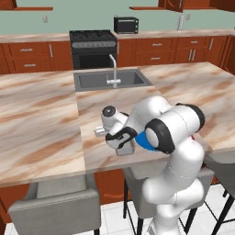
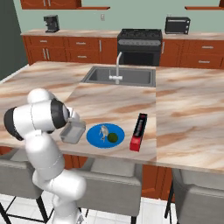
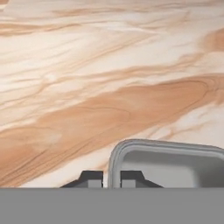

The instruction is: Retrieve the tupperware and aluminum foil from the cabinet and place them on the dining counter near the plate with fish and lime to prepare for storing leftovers.

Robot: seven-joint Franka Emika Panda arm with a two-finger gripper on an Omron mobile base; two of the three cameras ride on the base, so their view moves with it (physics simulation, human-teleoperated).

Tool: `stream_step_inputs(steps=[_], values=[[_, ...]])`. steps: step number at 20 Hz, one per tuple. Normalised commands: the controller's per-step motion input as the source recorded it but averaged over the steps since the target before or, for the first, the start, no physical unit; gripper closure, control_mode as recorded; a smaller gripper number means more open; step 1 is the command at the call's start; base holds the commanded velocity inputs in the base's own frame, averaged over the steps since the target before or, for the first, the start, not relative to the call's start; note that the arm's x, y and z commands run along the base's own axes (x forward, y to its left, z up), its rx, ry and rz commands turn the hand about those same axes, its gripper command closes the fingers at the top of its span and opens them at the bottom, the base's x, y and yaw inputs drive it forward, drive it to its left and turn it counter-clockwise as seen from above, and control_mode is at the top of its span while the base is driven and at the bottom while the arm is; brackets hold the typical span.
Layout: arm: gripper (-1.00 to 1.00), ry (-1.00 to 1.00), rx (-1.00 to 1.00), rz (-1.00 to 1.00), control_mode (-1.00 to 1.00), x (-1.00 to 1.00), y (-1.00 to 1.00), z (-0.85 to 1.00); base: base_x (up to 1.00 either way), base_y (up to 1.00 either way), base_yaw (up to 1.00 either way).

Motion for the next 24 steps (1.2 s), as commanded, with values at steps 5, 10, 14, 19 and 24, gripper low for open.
stream_step_inputs(steps=[5, 10, 14, 19, 24], values=[[1.00, 0.00, 0.00, -0.01, -1.00, -0.04, 0.01, 0.67, 0.00, 0.00, 0.00], [1.00, 0.00, 0.00, -0.05, -1.00, -0.48, -0.09, 1.00, 0.00, 0.00, 0.00], [1.00, 0.00, 0.00, -0.09, -1.00, -0.78, -0.34, 1.00, 0.00, 0.00, 0.00], [1.00, -0.17, 0.02, -0.09, -1.00, -1.00, -0.46, 0.88, 0.00, 0.00, 0.00], [1.00, -0.14, 0.33, -0.01, -1.00, -0.39, -0.95, 0.14, 0.00, 0.00, 0.00]])
